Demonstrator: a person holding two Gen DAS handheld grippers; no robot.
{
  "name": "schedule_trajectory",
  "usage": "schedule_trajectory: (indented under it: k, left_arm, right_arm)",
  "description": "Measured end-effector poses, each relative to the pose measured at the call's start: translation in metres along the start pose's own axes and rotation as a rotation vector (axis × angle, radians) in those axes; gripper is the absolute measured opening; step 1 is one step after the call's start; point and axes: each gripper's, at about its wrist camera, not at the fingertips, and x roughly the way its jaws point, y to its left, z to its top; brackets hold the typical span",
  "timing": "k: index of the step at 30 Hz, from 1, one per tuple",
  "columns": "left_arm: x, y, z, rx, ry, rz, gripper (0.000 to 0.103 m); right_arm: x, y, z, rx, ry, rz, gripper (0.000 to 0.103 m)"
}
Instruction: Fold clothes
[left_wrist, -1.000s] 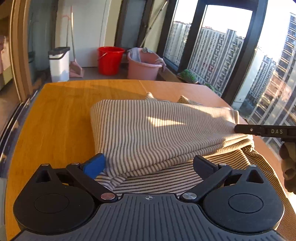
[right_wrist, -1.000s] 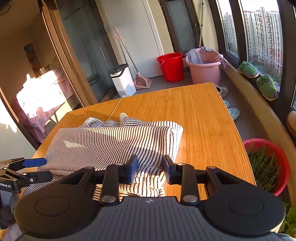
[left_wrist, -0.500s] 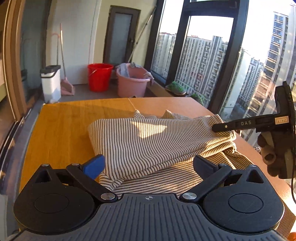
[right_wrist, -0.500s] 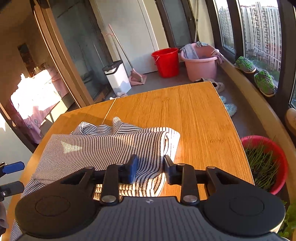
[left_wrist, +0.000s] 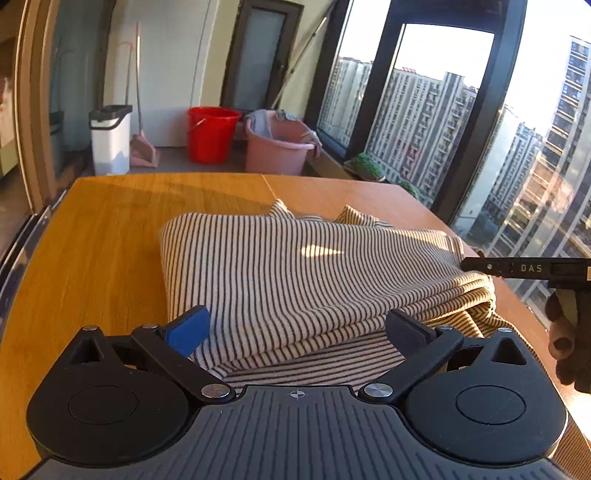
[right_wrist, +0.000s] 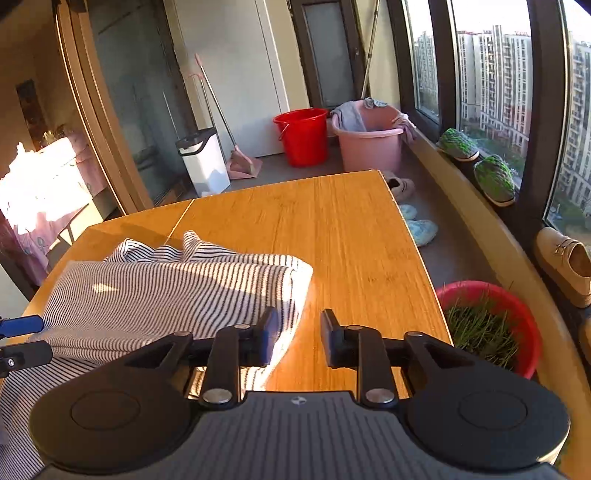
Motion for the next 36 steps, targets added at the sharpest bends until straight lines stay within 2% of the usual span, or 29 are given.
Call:
schedule_trajectory:
  k: [2,4,6,7,8,10,12,15,17,21,23,25,33,36]
  left_arm:
    - [0.001,-0.003,-0.006,0.030,-0.025,0.029,0.103]
    - [0.003,-0.007,-0.006,0.055,-0.023,0.052,0.103]
    - [0.005,-0.011,-0.007,0.081,-0.022,0.076,0.103]
    - [0.006,-0.011,-0.006,0.083,-0.021,0.078,0.103]
    - [0.006,-0.011,-0.006,0.084,-0.019,0.079,0.103]
    - [0.003,-0.017,-0.011,0.094,-0.018,0.086,0.103]
    - [0.003,-0.018,-0.011,0.100,-0.016,0.090,0.103]
    - [0.002,-0.018,-0.012,0.100,-0.019,0.086,0.103]
    - [0.002,-0.018,-0.013,0.097,-0.020,0.088,0.103]
    - [0.001,-0.018,-0.014,0.096,-0.022,0.098,0.103]
    - [0.001,-0.021,-0.018,0.092,-0.021,0.112,0.103]
    - [0.001,-0.021,-0.018,0.090,-0.021,0.120,0.103]
    - [-0.002,-0.019,-0.019,0.074,-0.029,0.116,0.103]
    - [-0.002,-0.017,-0.018,0.064,-0.033,0.113,0.103]
  right_arm:
    - [-0.013,0.001,0.002,0.014,-0.049,0.016,0.038]
    - [-0.030,0.008,0.006,0.015,-0.121,0.065,0.049]
    - [-0.042,0.015,0.005,0.030,-0.172,0.167,0.073]
    - [-0.046,0.018,0.003,0.050,-0.186,0.238,0.079]
    - [-0.046,0.022,-0.001,0.066,-0.177,0.295,0.085]
    - [-0.033,0.029,-0.009,0.086,-0.104,0.344,0.085]
    - [-0.013,0.030,-0.018,0.107,-0.035,0.307,0.085]
    - [0.003,0.028,-0.020,0.058,-0.048,0.250,0.085]
    - [0.010,0.030,-0.016,0.013,-0.041,0.212,0.089]
    - [0.020,0.031,-0.009,-0.006,-0.019,0.238,0.103]
    - [0.024,0.034,-0.009,-0.002,0.008,0.211,0.103]
    - [0.028,0.031,-0.007,0.016,0.028,0.220,0.103]
    - [0.024,0.029,-0.008,0.047,0.005,0.185,0.103]
    - [0.014,0.025,-0.011,0.082,-0.076,0.122,0.103]
